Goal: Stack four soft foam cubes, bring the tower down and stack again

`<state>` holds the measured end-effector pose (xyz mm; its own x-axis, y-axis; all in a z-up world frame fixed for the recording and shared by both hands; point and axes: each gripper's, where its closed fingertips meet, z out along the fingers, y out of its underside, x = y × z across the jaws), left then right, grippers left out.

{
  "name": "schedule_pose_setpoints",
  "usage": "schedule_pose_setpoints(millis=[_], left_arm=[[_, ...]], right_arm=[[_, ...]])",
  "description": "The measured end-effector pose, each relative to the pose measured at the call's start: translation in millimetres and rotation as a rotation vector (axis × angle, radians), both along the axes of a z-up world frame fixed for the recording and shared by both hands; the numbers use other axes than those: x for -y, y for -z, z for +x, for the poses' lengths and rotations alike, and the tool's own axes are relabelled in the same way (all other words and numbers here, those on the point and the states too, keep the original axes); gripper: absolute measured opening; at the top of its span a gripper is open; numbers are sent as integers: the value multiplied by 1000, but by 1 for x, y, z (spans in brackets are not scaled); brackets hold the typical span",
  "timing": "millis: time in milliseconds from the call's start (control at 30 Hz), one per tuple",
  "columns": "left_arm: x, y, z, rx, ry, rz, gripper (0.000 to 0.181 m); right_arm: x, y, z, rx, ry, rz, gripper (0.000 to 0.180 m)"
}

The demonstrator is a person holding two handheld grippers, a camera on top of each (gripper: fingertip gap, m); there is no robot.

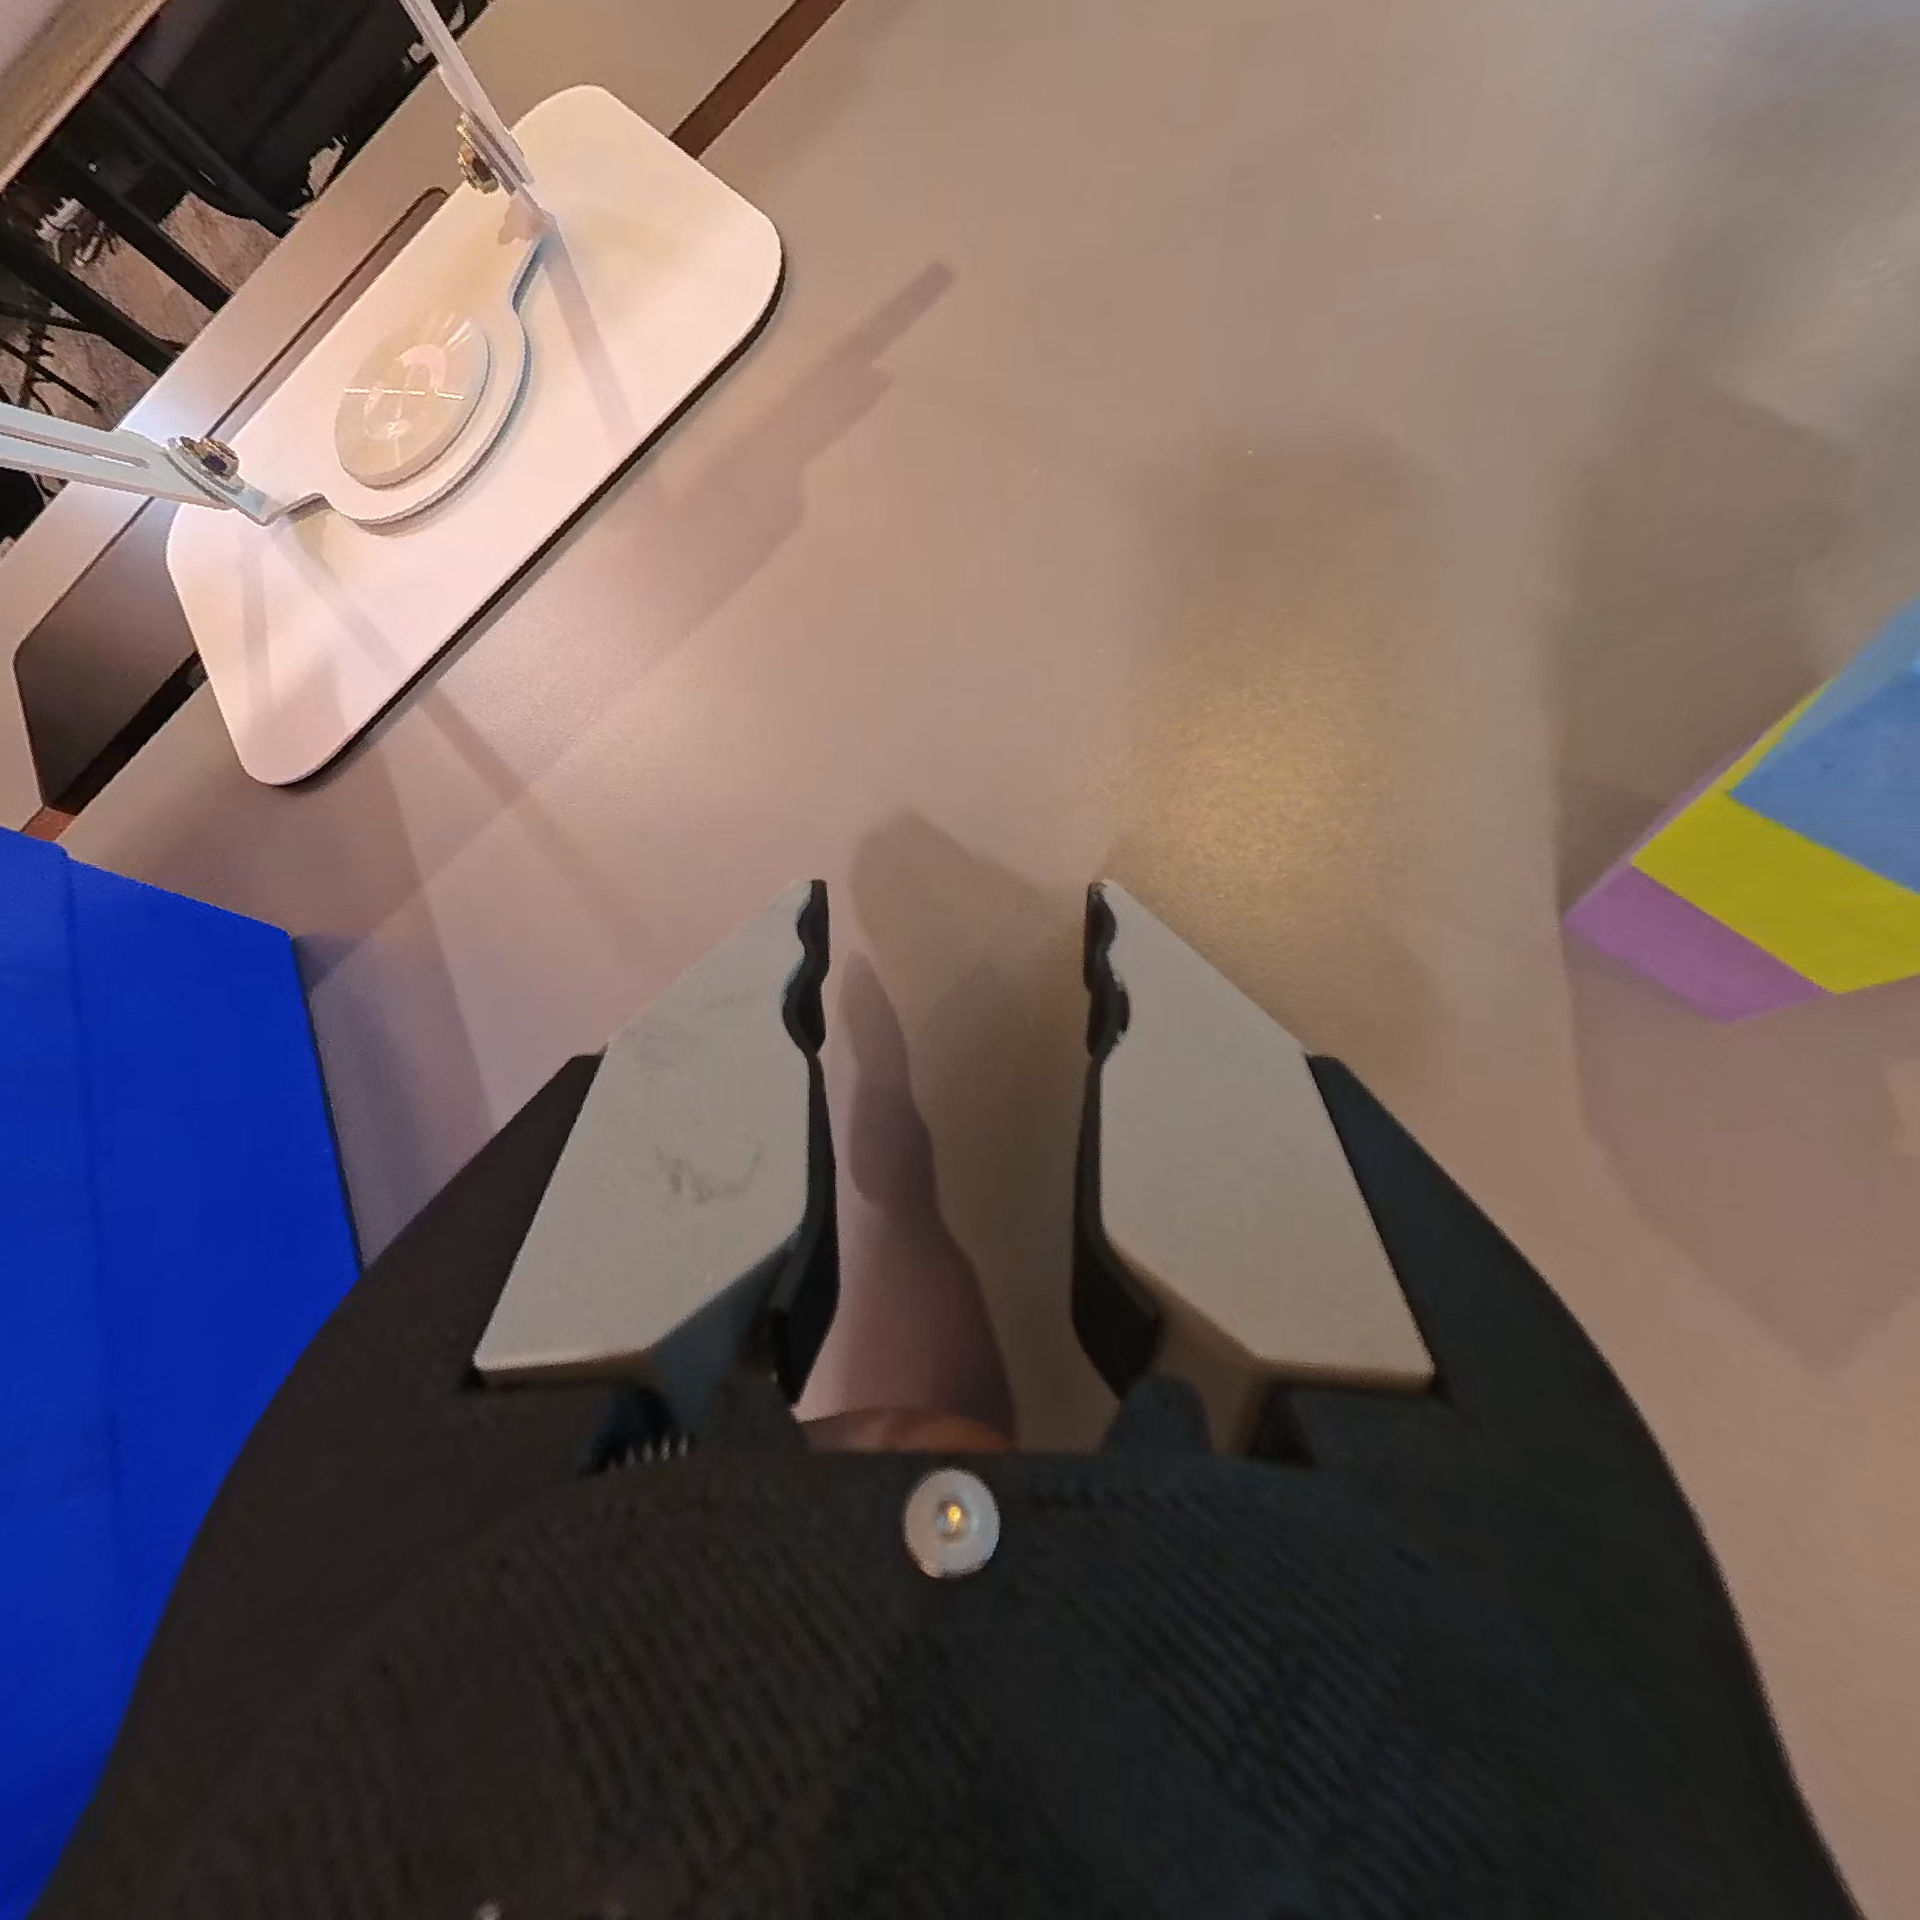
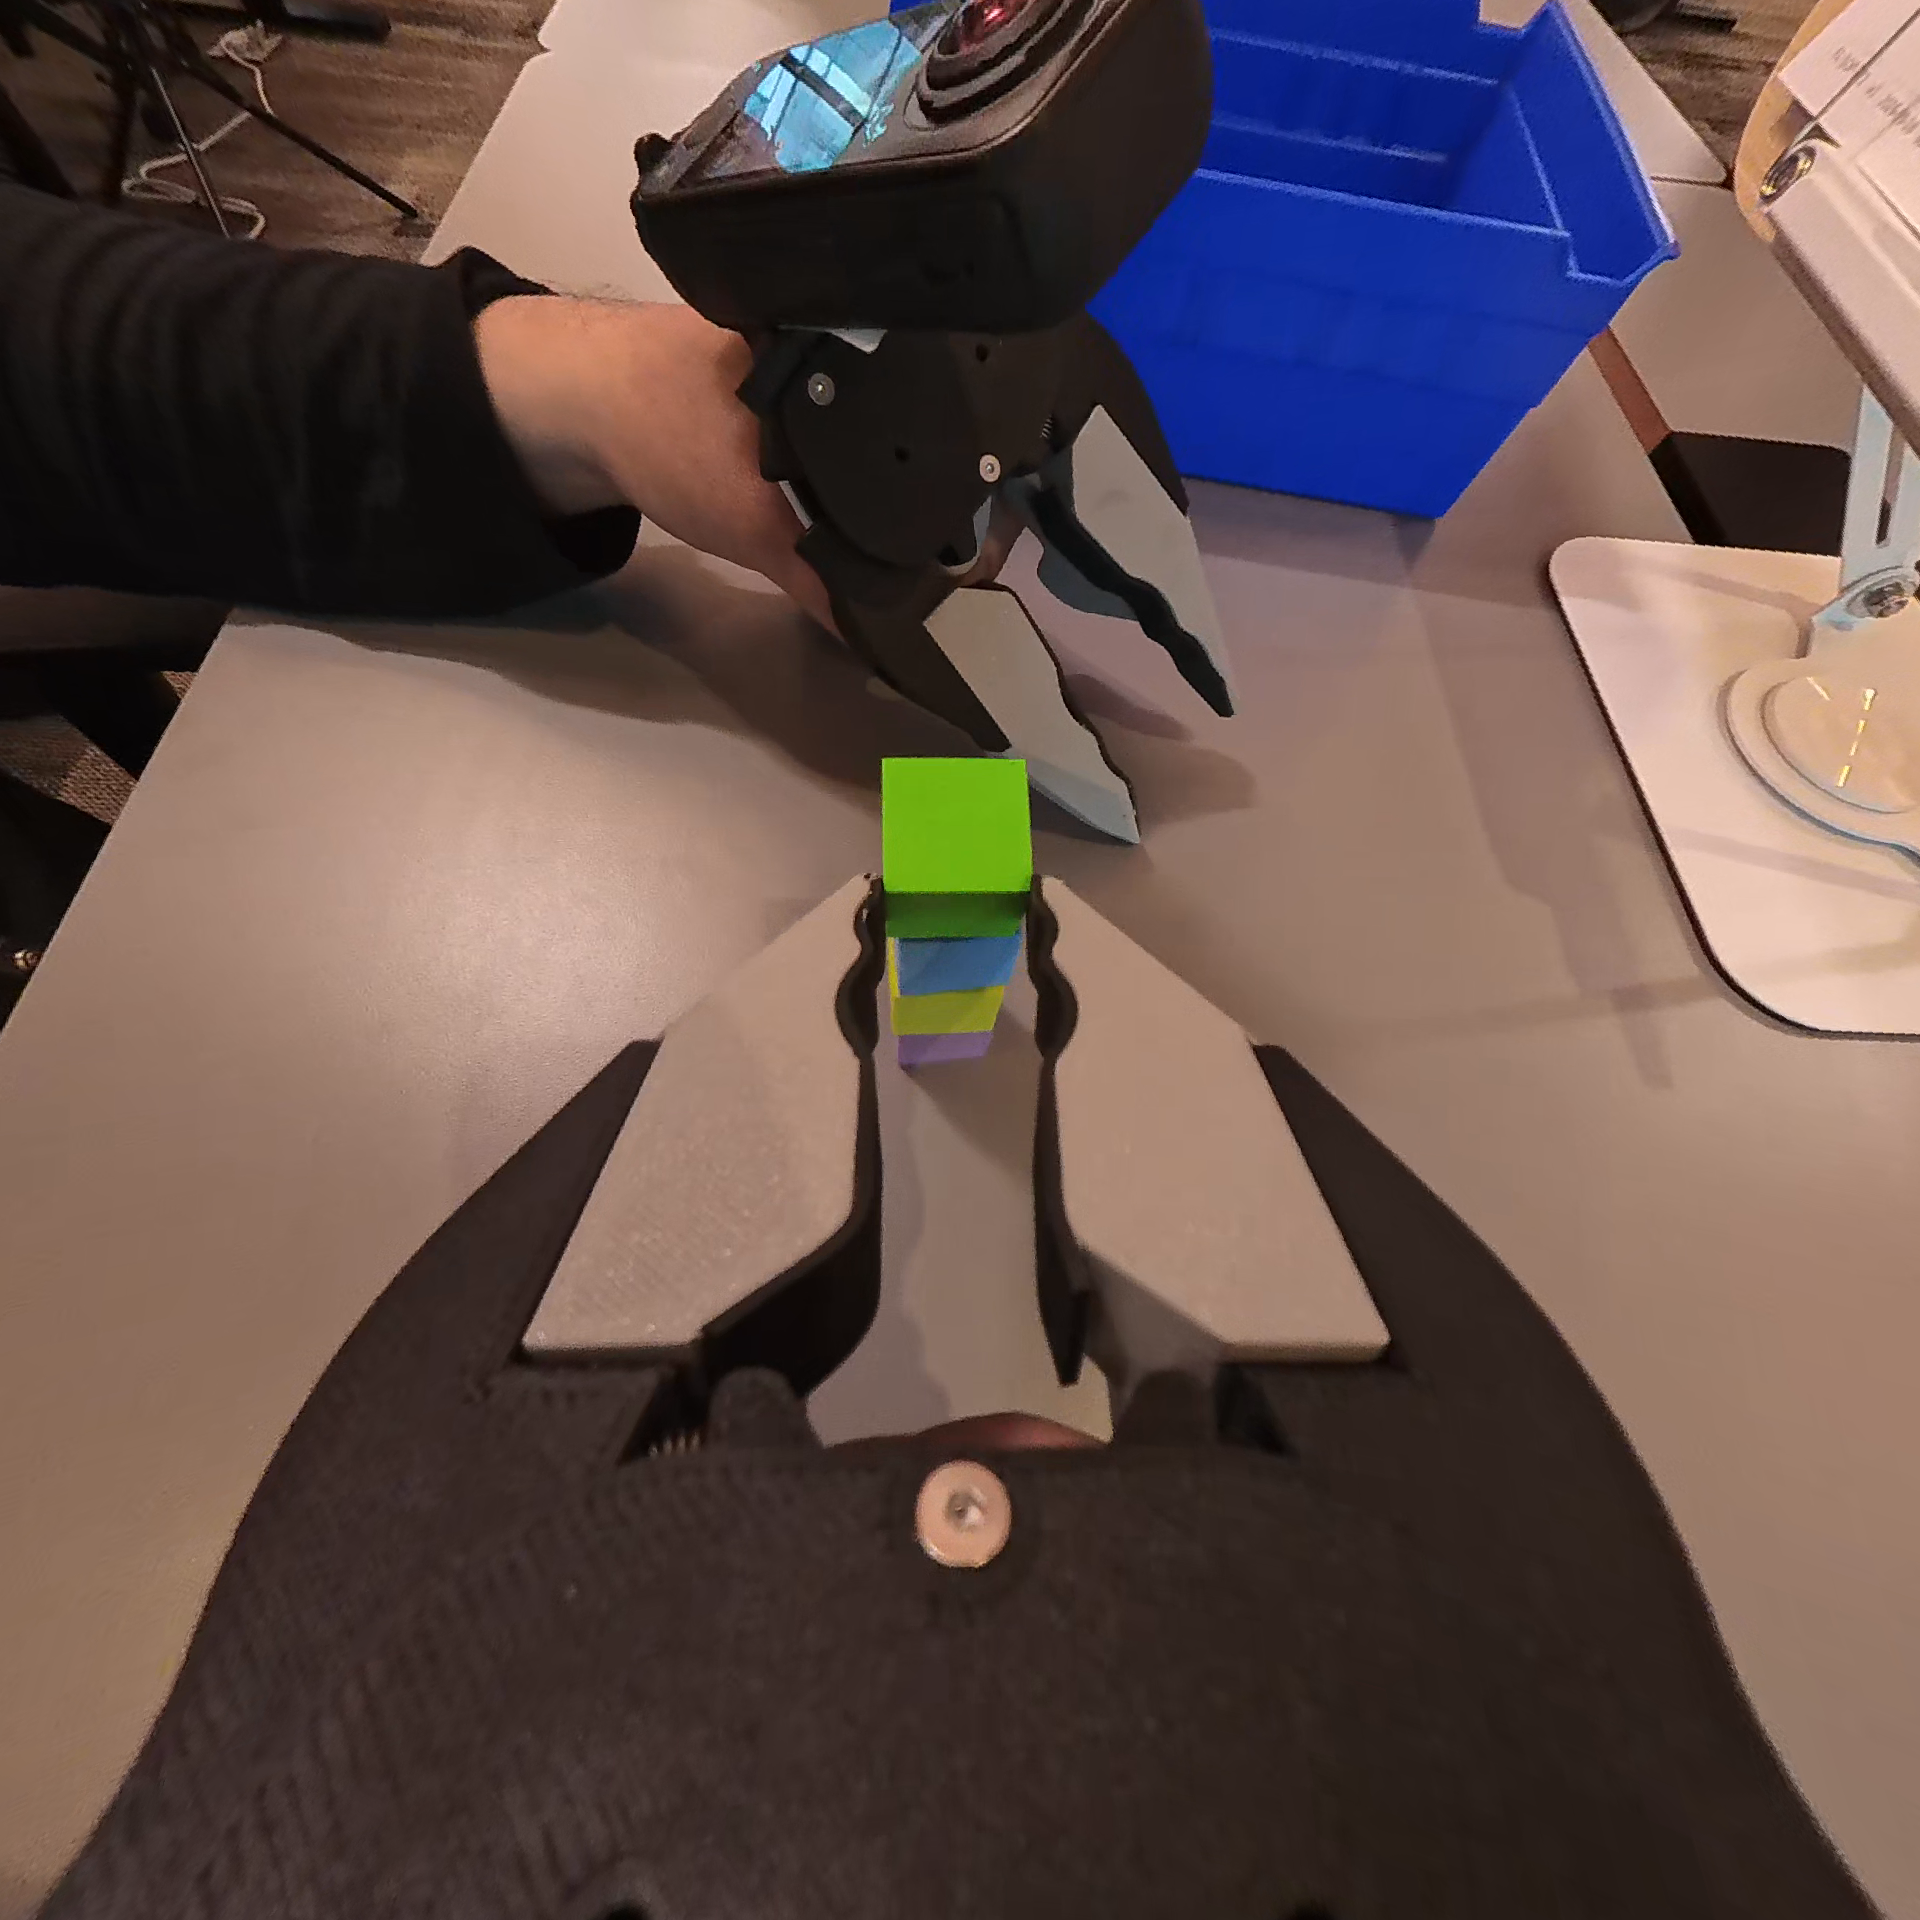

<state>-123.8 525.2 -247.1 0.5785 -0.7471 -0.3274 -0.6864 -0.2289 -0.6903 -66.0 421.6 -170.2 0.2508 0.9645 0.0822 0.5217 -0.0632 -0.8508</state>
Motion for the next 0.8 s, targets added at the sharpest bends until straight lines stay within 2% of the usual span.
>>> schedule_pose_setpoints(millis=[800], left_arm=[[0,0,0,-3,1,3,47]], right_arm=[[-2,4,-3,30,-27,43,24]])
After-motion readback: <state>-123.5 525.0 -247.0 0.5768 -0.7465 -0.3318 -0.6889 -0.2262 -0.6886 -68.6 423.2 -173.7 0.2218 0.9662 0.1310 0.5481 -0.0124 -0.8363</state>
